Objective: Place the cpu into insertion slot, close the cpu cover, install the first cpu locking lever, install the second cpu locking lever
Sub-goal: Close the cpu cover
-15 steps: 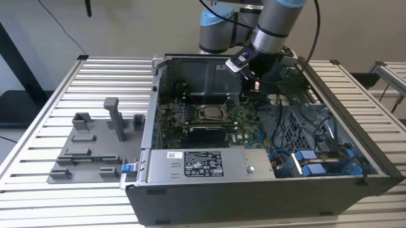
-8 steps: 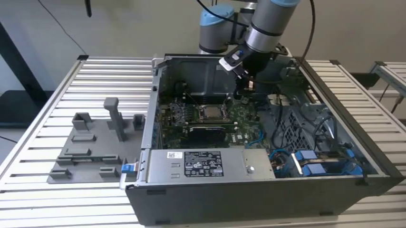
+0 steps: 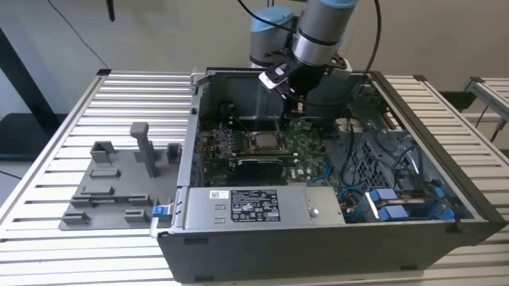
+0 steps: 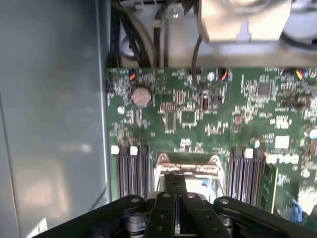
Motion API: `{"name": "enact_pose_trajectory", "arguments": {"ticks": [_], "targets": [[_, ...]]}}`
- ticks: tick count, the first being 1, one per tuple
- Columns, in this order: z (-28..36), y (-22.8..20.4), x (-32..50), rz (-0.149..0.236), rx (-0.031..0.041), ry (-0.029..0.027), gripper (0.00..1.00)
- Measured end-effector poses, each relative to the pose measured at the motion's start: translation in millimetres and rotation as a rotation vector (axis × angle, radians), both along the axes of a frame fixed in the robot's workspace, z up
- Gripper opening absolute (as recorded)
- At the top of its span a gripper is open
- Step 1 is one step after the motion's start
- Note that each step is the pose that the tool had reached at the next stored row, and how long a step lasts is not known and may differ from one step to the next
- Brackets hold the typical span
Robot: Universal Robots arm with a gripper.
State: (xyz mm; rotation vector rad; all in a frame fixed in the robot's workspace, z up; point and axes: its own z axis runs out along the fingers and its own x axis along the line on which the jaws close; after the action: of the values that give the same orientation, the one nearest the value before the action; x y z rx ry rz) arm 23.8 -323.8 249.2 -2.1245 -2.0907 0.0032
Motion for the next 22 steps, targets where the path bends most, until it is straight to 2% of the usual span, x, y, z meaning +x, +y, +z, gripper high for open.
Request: {"name": "enact_pose_trajectory", "arguments": {"ticks": [6, 11, 15, 20, 22], "targets": [[-0.1, 0.0, -15.5, -0.002, 0.0071, -0.0011, 0.11], [-0.1, 0.1, -21.1, -0.002, 0.0073, -0.0023, 0.11], [-0.1, 0.6, -31.6, -0.002, 0.0073, -0.0073, 0.11], [-0.4, 0.9, -44.3, -0.002, 0.0077, -0.0094, 0.11], [-2.6, 1.2, -48.4, -0.003, 0.0077, -0.0098, 0.11]]}}
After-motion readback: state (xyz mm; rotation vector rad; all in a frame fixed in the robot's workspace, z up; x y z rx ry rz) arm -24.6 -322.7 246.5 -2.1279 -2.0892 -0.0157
